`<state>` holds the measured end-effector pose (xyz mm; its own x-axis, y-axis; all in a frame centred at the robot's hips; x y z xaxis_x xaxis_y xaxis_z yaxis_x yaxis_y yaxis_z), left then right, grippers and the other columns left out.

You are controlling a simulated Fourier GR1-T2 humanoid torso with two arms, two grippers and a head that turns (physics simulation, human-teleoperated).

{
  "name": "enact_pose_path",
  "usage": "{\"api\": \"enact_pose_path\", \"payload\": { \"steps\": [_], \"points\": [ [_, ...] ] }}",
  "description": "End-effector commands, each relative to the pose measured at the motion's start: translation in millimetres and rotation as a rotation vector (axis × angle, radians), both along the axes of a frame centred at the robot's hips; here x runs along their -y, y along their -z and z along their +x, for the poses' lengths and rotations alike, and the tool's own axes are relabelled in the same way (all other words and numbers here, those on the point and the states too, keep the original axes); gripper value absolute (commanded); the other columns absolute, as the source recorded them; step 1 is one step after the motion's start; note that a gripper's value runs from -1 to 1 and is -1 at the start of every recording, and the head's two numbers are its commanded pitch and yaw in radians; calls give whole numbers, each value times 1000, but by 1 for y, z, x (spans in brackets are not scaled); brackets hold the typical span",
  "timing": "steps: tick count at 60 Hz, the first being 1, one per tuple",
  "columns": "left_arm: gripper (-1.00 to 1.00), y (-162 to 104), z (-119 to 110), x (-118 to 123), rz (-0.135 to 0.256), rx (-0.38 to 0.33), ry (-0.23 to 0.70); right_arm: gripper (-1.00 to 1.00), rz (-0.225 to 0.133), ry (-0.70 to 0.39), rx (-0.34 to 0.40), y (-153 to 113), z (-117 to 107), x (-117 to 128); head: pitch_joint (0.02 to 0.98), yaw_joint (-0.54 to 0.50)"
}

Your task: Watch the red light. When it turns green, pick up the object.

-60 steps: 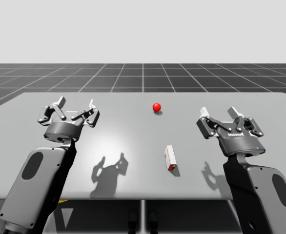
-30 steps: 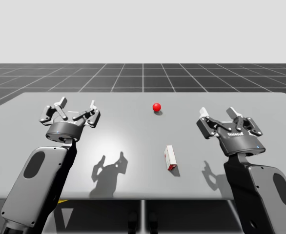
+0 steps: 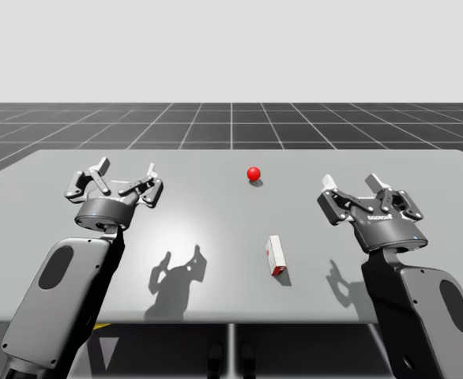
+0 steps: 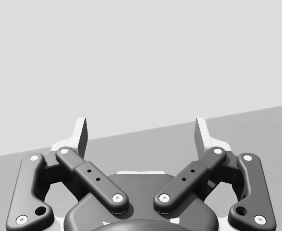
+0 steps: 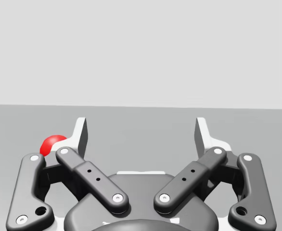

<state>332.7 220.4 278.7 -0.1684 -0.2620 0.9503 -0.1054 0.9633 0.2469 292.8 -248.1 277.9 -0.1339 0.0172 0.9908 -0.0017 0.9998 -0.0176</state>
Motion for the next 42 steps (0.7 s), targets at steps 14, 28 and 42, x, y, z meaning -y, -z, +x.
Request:
{"api": "enact_pose_path", "payload": {
  "steps": [14,28,42],
  "points": [
    [-1000,-1,-1,1,-14,5,8,-1000,-17,-1,0,2,0,-2,578,-122],
    [-1000,-1,-2,0,-18,5,11,-1000,-34,1,4,3,0,-3,578,-118],
    [-1000,0,-1,0,-8,2,9,-1000,-39,-4,4,4,0,-5,575,-122]
  ]
}}
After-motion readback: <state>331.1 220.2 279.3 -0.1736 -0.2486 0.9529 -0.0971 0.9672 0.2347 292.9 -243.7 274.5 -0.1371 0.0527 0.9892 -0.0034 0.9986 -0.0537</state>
